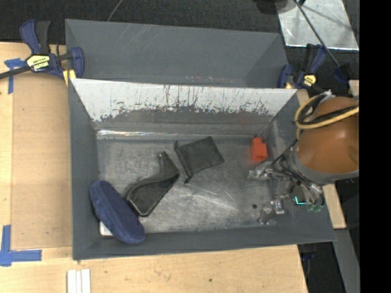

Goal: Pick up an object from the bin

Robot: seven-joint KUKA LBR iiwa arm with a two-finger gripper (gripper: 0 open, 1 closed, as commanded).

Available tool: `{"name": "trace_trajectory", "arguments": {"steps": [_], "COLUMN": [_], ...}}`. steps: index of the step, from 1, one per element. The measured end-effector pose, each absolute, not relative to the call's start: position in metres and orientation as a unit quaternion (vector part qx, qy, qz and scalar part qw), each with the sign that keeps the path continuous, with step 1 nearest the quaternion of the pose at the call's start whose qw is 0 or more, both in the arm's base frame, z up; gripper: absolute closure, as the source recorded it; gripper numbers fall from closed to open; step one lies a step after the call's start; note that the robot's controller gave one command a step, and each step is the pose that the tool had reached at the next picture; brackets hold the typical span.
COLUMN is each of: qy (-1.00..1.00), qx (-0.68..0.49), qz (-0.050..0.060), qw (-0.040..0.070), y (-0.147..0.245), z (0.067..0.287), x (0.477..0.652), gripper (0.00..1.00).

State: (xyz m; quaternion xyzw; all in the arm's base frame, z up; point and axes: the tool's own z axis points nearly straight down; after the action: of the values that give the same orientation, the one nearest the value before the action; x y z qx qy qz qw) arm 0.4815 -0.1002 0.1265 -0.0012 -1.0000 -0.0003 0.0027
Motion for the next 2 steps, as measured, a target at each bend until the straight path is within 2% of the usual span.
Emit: {"name": "trace_trajectory", "arguments": {"steps": [1, 2], "qy": [-0.999, -1.0], "qx": [0.044, -0.029], "qz": [0.001, 0.001], "qw": [-0.002, -0.005], "y": [-0.112, -0.109], "z": [0.071, 0.112], "x": [0.558, 0.61], "gripper": [0.0, 0.0]}}
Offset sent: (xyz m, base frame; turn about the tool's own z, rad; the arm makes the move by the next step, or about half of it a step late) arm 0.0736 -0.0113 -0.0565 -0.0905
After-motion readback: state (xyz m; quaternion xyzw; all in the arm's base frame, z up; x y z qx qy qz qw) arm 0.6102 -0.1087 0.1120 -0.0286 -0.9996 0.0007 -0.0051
